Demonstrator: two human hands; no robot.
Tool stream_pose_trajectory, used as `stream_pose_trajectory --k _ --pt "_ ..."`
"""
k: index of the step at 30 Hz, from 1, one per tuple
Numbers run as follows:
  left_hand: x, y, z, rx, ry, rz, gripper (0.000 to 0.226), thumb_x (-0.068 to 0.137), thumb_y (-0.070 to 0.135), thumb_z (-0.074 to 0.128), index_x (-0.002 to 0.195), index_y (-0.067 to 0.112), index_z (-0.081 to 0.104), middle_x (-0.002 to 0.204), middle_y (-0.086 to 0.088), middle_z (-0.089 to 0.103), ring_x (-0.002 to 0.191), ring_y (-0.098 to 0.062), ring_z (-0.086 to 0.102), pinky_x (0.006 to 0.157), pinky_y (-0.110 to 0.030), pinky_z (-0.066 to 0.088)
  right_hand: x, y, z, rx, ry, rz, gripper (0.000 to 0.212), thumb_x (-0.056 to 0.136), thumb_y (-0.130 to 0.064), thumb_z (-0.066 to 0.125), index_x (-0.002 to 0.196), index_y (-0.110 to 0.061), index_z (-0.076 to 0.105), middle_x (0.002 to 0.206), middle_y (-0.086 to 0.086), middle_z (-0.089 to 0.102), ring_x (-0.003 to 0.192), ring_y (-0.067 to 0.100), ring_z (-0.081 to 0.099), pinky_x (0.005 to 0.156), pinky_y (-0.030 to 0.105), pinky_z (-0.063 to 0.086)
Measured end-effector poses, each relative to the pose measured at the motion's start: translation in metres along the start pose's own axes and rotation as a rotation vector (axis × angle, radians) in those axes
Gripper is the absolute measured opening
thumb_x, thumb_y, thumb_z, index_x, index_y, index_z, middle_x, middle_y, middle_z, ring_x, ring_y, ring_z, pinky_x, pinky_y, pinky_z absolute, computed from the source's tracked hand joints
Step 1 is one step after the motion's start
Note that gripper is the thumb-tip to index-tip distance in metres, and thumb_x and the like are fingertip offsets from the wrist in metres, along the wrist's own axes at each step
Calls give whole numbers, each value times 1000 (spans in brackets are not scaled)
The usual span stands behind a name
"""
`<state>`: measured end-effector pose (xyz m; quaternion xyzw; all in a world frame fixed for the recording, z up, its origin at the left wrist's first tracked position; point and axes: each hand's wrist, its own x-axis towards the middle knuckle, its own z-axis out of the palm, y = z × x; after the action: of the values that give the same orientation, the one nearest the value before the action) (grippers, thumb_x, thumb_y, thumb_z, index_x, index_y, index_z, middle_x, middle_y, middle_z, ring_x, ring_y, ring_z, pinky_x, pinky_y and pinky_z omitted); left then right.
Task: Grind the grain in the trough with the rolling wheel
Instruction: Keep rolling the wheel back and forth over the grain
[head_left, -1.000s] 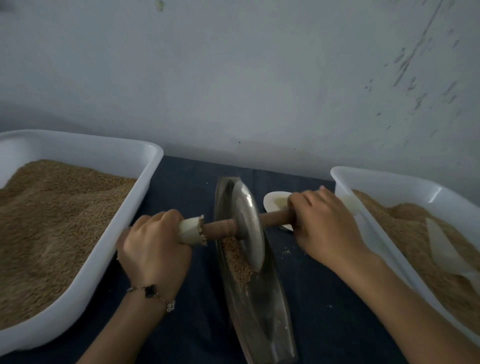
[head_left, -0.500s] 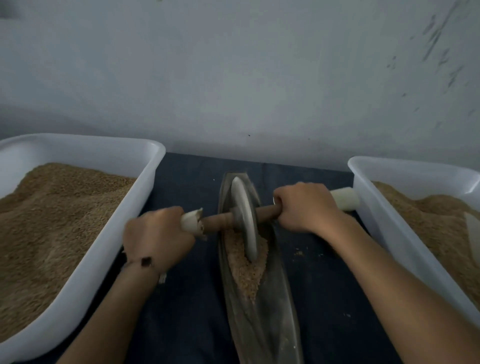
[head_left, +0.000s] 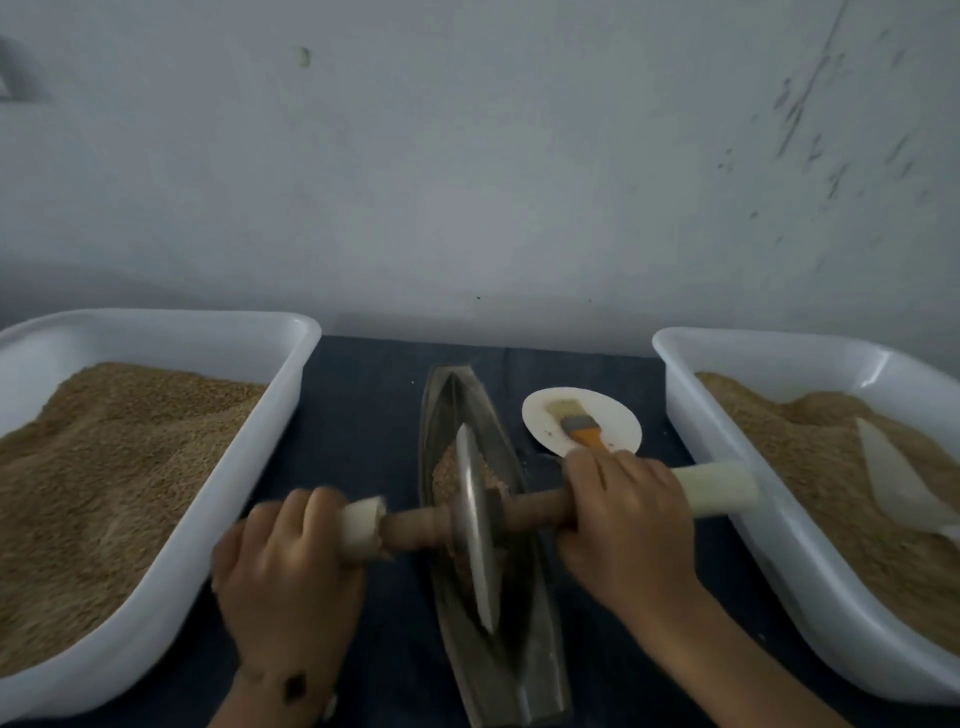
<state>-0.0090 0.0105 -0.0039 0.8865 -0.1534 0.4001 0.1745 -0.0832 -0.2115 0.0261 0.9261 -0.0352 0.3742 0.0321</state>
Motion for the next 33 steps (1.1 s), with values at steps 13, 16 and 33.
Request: stream_pose_trajectory --k 13,16,33 --pt "79 0 41 119 -381 87 16 73 17 70 70 18 54 68 1 60 67 -21 54 68 -31 33 76 37 56 48 -562 119 15 73 -30 53 66 -28 40 69 -8 48 67 18 47 58 31 31" --pt "95 3 48 201 -389 139 12 80 24 61 75 24 50 79 5 62 78 -18 56 70 -29 26 82 38 62 72 -630 168 10 75 -30 53 68 -27 46 72 -7 52 72 19 53 61 32 35" --pt "35 -23 20 2 -377 141 28 53 27 80 57 22 53 47 7 49 40 -13 44 41 -17 23 52 14 32 -77 -197 -126 35 57 -23 71 62 -22 36 59 -2 52 55 23 54 54 28 28"
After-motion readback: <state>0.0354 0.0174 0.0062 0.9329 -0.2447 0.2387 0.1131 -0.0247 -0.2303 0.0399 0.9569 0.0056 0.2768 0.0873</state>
